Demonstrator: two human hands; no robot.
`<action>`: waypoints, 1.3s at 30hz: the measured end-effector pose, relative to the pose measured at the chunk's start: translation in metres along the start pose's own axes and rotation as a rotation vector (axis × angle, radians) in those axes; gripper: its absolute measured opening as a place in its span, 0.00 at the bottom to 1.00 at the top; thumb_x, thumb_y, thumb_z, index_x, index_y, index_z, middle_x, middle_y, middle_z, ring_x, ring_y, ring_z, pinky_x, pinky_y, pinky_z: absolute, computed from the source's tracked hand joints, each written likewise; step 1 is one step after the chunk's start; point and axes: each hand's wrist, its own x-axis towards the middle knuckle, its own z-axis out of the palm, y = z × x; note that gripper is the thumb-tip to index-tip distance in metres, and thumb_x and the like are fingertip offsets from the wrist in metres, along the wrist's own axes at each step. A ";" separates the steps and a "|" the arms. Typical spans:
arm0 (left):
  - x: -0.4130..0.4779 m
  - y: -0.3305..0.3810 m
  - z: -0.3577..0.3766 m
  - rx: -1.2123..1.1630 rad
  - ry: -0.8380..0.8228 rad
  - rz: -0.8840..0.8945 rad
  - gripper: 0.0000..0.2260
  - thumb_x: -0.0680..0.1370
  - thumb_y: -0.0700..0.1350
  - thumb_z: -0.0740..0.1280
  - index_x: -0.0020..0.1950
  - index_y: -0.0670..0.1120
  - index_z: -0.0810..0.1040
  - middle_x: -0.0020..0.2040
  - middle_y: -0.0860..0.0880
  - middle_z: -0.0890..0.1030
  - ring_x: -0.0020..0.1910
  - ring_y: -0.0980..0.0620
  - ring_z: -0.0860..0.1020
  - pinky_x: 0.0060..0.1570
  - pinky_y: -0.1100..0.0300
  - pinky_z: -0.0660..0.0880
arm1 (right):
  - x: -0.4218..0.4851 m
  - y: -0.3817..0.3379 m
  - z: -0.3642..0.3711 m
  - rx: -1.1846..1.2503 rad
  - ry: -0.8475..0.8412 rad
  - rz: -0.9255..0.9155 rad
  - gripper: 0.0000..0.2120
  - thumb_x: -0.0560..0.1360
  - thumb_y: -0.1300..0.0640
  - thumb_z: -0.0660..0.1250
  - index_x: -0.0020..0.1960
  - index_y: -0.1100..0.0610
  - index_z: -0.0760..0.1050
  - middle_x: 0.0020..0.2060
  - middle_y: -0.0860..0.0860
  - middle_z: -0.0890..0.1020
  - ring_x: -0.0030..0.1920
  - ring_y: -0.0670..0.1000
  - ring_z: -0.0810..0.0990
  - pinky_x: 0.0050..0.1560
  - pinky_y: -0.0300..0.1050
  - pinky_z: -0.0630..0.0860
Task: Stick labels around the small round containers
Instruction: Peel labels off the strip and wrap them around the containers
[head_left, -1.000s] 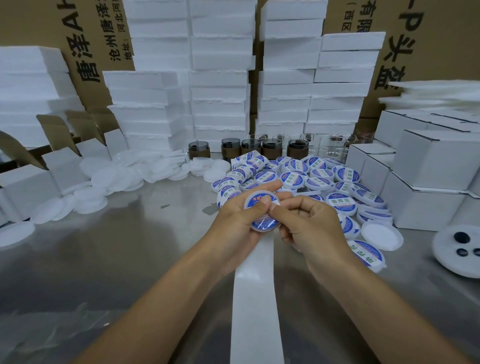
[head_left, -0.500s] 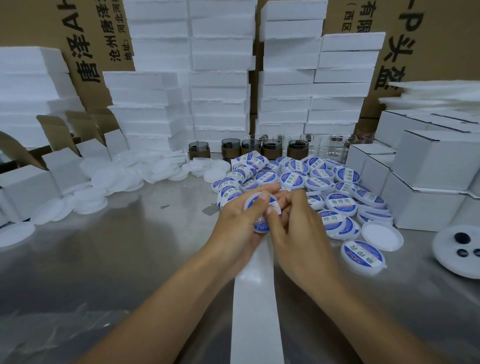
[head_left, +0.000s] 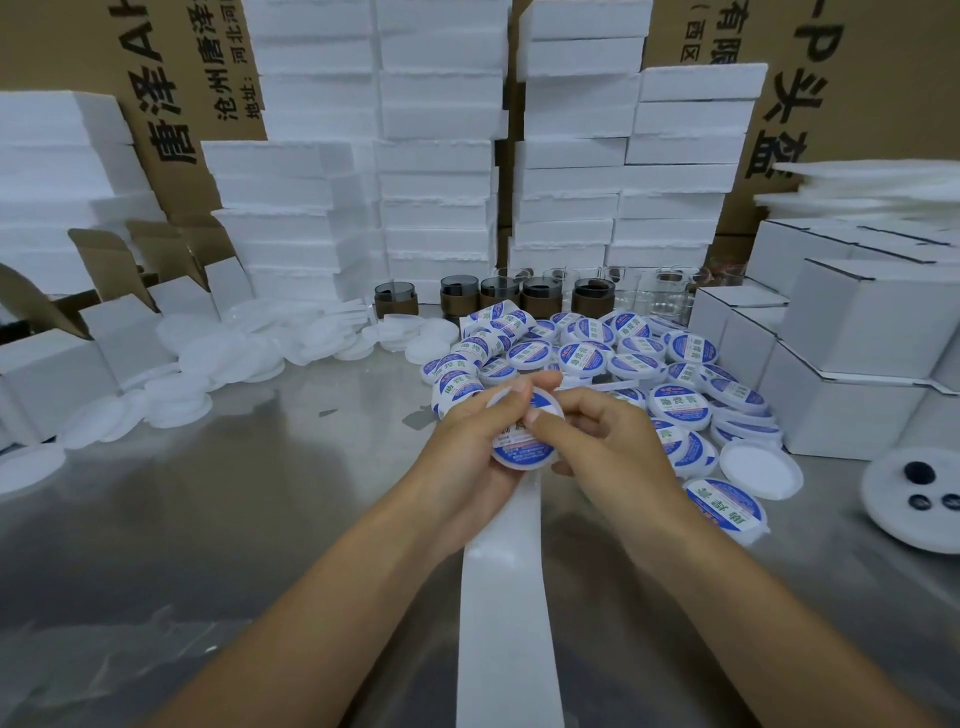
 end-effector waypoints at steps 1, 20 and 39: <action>0.000 0.001 0.000 -0.008 -0.003 -0.003 0.12 0.71 0.43 0.64 0.49 0.40 0.80 0.47 0.43 0.84 0.47 0.49 0.83 0.44 0.60 0.80 | -0.001 -0.001 0.000 0.055 -0.031 0.010 0.04 0.74 0.58 0.67 0.43 0.52 0.81 0.35 0.45 0.84 0.36 0.38 0.81 0.34 0.29 0.73; -0.002 0.003 -0.005 0.329 0.144 0.173 0.13 0.74 0.47 0.65 0.52 0.41 0.80 0.45 0.45 0.85 0.43 0.51 0.82 0.45 0.62 0.79 | 0.003 -0.001 -0.006 0.114 0.129 -0.101 0.02 0.73 0.56 0.69 0.41 0.51 0.79 0.30 0.47 0.84 0.29 0.43 0.80 0.36 0.32 0.77; -0.004 0.001 -0.002 0.616 0.118 0.253 0.11 0.78 0.39 0.63 0.60 0.40 0.77 0.48 0.44 0.84 0.42 0.53 0.81 0.43 0.61 0.78 | 0.007 0.007 -0.010 0.029 0.262 -0.154 0.05 0.76 0.54 0.65 0.43 0.53 0.77 0.27 0.46 0.82 0.26 0.43 0.79 0.28 0.29 0.72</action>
